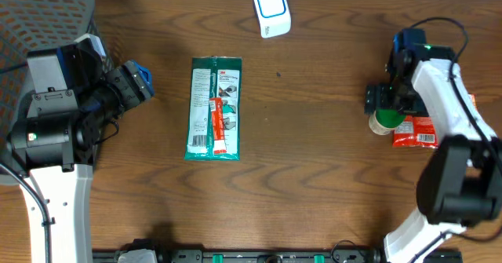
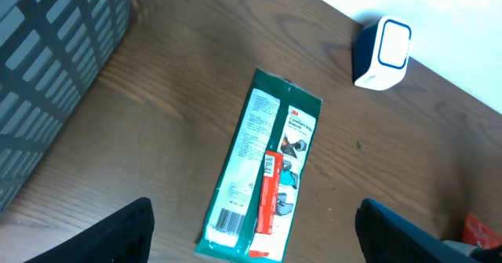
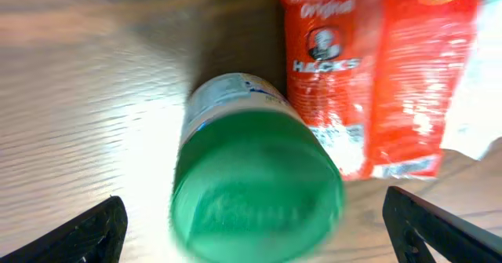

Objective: Scan the item barcode
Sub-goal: 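Lower the jar beside the Hacks bag and open the right gripper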

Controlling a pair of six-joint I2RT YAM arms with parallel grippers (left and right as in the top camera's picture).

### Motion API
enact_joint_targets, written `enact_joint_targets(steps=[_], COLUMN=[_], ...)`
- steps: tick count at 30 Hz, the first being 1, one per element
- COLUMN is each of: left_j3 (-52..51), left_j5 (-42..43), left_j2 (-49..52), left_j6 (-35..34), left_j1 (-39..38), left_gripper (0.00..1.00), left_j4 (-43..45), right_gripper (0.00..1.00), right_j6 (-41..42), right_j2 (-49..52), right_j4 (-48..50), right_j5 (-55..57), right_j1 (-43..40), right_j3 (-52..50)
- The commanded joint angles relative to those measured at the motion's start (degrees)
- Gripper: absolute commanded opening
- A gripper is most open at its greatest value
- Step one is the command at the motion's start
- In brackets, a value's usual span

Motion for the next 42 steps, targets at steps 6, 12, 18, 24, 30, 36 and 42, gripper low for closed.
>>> enact_joint_targets(steps=[6, 12, 18, 24, 30, 36, 42], left_j3=[0.22, 0.22, 0.22, 0.22, 0.22, 0.22, 0.22], left_j5=[0.24, 0.24, 0.24, 0.24, 0.24, 0.24, 0.24], left_j2=[0.0, 0.0, 0.0, 0.0, 0.0, 0.0, 0.0], left_j6=[0.35, 0.35, 0.35, 0.35, 0.35, 0.35, 0.35], left_j1=[0.31, 0.31, 0.31, 0.31, 0.28, 0.31, 0.31], left_gripper=[0.82, 0.82, 0.82, 0.83, 0.82, 0.82, 0.82], left_j4=[0.02, 0.02, 0.02, 0.02, 0.02, 0.0, 0.02], right_gripper=[0.99, 0.99, 0.61, 0.26, 0.23, 0.22, 0.21], right_j6=[1.38, 1.38, 1.25, 0.0, 0.0, 0.02, -0.09], right_j2=[-8.68, -7.72, -5.73, -3.8, -3.04, -3.04, -3.04], right_j4=[1.27, 4.35, 10.78, 17.05, 18.32, 19.45, 18.95], right_j5=[-2.69, -3.58, -3.5, -2.84, -2.64, -2.67, -2.67], right_j1=[7.13, 12.28, 12.94, 11.74, 9.46, 6.73, 5.2], right_j3=[1.31, -1.09, -5.57, -10.03, -11.32, -12.81, -12.85])
